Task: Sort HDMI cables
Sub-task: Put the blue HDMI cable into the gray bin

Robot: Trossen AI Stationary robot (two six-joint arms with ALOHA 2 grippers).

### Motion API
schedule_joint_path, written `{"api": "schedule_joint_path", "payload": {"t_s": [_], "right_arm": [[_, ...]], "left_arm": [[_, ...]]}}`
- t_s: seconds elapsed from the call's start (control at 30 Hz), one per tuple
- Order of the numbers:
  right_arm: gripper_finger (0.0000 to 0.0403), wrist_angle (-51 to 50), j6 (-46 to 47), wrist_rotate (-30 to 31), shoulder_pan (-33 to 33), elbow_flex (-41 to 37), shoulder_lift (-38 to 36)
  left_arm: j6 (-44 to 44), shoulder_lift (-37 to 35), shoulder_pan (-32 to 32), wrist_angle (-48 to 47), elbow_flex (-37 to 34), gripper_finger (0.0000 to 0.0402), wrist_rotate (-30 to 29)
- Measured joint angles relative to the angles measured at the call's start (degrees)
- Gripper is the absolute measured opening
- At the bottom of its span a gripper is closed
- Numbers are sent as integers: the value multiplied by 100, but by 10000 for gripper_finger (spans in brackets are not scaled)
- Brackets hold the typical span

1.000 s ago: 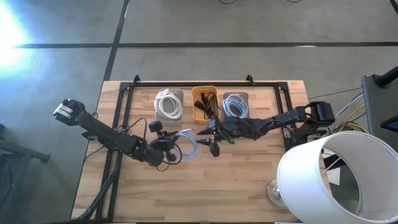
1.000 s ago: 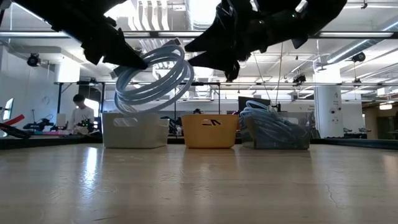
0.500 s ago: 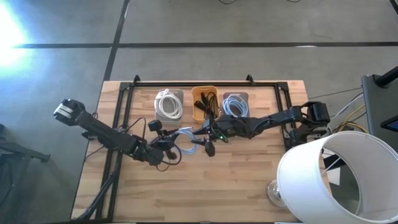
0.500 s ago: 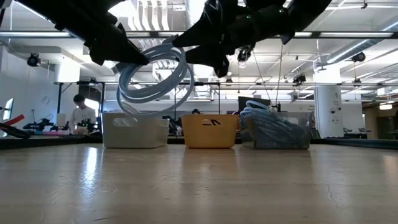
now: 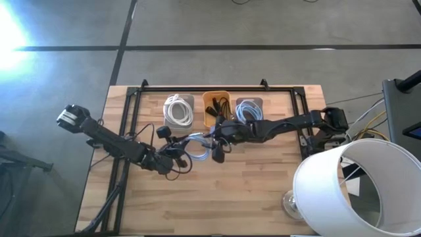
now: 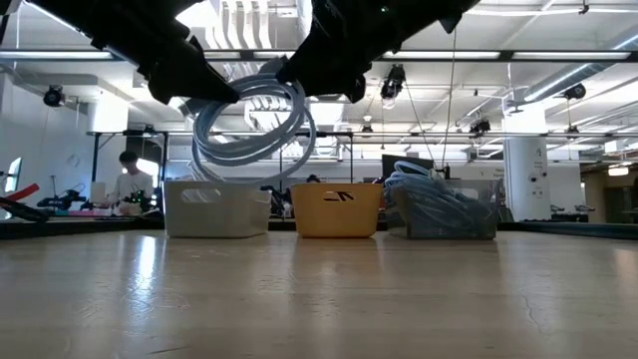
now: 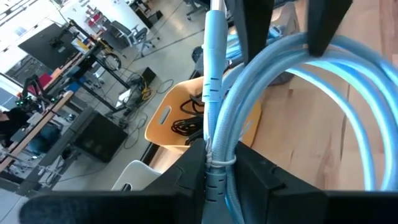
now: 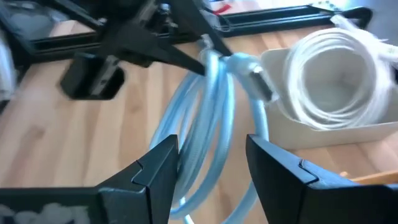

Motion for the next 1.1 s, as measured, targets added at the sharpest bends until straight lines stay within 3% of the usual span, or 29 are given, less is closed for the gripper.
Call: {"api": "schedule_joint_path", "payload": {"t_s": [0.6, 0.8, 0.93, 1.1], "right_arm": [[185, -25, -6, 171, -66, 37, 37], [184, -5, -406, 177, -63, 30, 42], [162, -7, -471, 261, -63, 24, 48], [105, -92, -454, 274, -55, 19, 48]], "left_arm": [[270, 7, 1, 373, 4, 68, 28], [210, 7, 1, 517, 4, 68, 434], [214, 4, 1, 554, 4, 68, 579], [231, 4, 1, 578, 9, 68, 629]]}}
